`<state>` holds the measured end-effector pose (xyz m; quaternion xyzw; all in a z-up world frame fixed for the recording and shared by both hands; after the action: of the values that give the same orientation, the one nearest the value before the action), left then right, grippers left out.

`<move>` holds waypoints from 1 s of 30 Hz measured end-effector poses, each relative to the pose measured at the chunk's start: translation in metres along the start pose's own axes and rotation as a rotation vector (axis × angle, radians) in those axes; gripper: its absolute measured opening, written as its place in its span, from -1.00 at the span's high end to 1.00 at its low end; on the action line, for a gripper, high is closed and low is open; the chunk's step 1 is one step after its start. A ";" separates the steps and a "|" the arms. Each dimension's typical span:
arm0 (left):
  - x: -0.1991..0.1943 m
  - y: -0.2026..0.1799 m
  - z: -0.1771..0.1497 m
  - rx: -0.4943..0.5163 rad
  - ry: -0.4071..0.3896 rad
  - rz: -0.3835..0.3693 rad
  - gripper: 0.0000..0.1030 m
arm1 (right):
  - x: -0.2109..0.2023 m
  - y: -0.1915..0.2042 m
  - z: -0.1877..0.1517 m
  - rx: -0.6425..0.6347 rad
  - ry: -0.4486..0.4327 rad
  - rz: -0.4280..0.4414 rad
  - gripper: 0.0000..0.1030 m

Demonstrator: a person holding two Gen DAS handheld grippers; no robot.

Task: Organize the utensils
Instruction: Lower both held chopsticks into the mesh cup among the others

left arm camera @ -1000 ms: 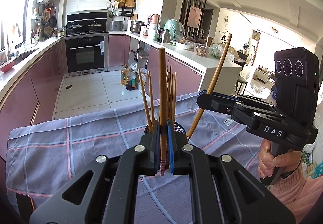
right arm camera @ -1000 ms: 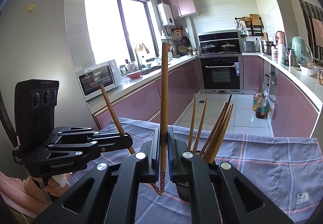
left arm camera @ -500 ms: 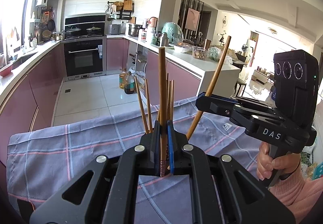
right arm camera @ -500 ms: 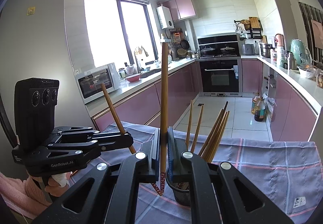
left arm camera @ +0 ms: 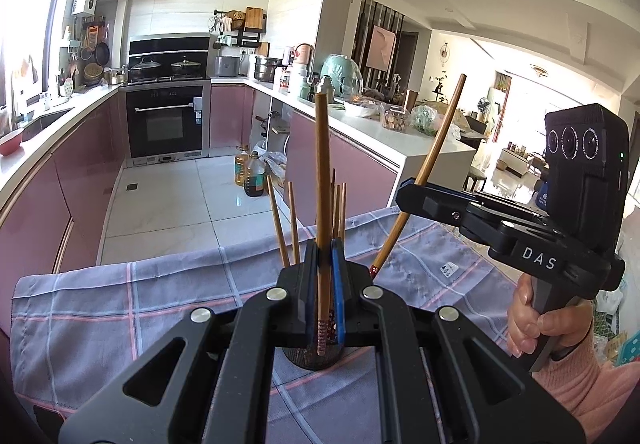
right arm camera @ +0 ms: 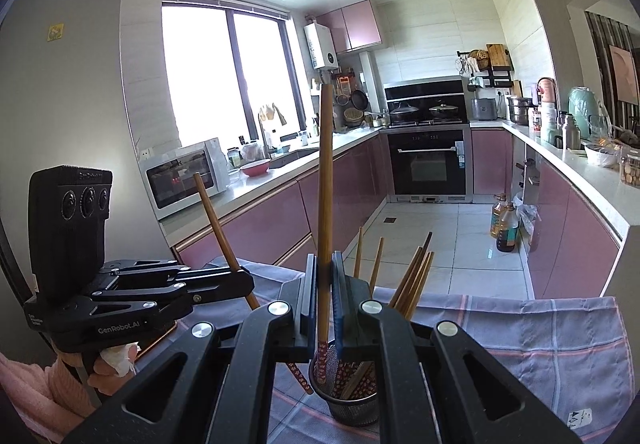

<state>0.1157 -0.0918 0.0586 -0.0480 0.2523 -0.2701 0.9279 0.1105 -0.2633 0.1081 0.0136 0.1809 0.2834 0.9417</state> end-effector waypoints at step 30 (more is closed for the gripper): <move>0.007 0.004 0.004 -0.028 0.000 -0.011 0.85 | 0.020 -0.013 -0.009 0.022 0.046 -0.021 0.89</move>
<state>0.1243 -0.0921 0.0578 -0.0625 0.2556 -0.2715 0.9258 0.1300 -0.2639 0.0912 0.0156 0.2057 0.2719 0.9400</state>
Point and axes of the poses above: each gripper's, at about its wrist camera, not at the fingertips, and x roughly the way its jaws point, y to its left, z to its top, the point moved 2 cm from there along x, roughly the way its jaws point, and after that the axes turned 5 degrees about -x, right-handed, at the moved point
